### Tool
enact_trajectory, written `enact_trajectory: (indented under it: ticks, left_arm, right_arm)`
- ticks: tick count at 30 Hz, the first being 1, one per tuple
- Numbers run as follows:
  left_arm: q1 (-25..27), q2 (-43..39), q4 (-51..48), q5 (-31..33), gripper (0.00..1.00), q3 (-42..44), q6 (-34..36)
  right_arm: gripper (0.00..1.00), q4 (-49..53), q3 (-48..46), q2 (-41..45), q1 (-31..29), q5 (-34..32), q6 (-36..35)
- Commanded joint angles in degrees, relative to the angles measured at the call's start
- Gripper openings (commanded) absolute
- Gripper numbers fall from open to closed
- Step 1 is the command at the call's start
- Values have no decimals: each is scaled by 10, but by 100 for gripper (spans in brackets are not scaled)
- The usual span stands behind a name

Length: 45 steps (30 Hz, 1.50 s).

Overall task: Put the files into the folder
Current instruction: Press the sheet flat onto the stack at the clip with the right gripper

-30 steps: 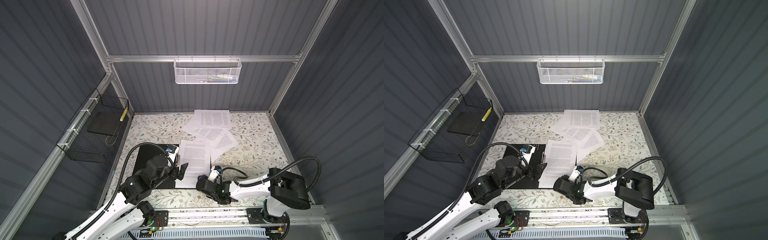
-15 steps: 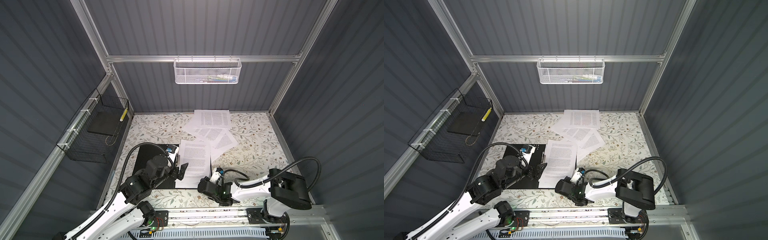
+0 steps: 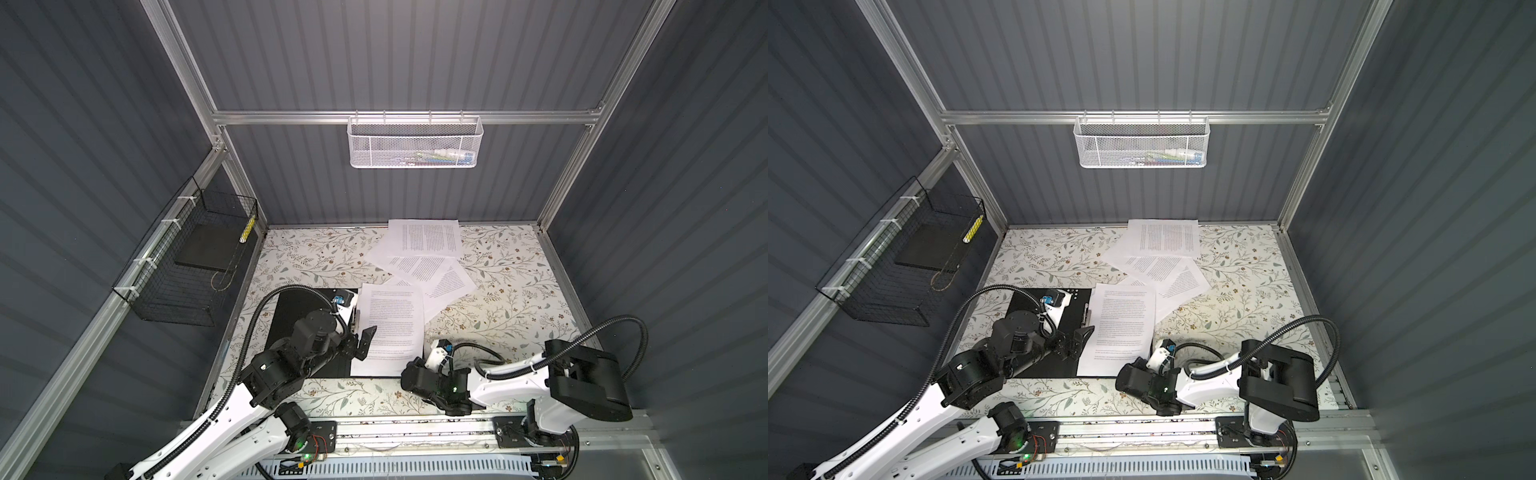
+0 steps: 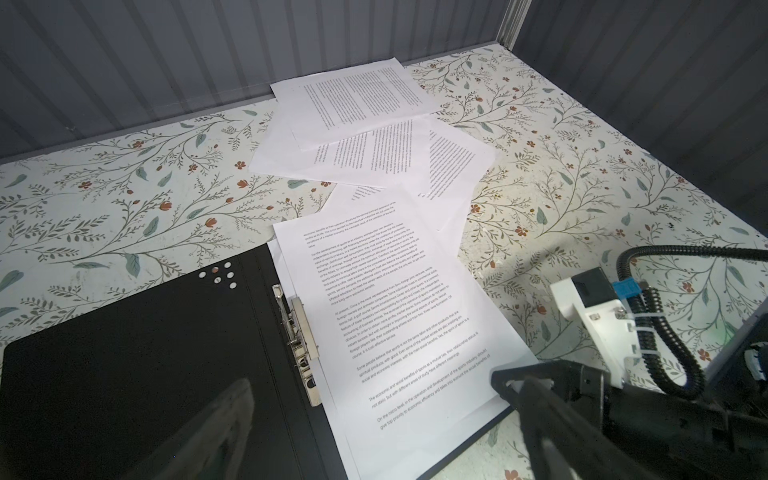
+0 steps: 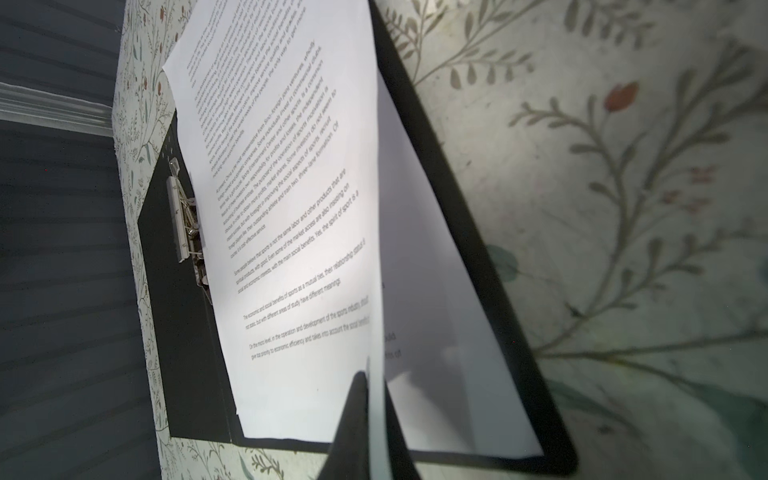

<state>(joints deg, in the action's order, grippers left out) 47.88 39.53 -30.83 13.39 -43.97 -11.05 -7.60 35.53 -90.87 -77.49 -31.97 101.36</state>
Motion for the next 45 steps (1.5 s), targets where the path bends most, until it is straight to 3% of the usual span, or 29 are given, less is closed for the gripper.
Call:
enact_trajectory:
  ticks: [1, 45]
  left_arm:
    - [-6, 4, -3, -9, 100, -4, 7]
    - [-11, 4, -2, -19, 100, -5, 7]
  right_arm:
    - [0, 19, -6, 12, -5, -6, -11]
    - [0, -17, 3, -2, -6, 34, -79]
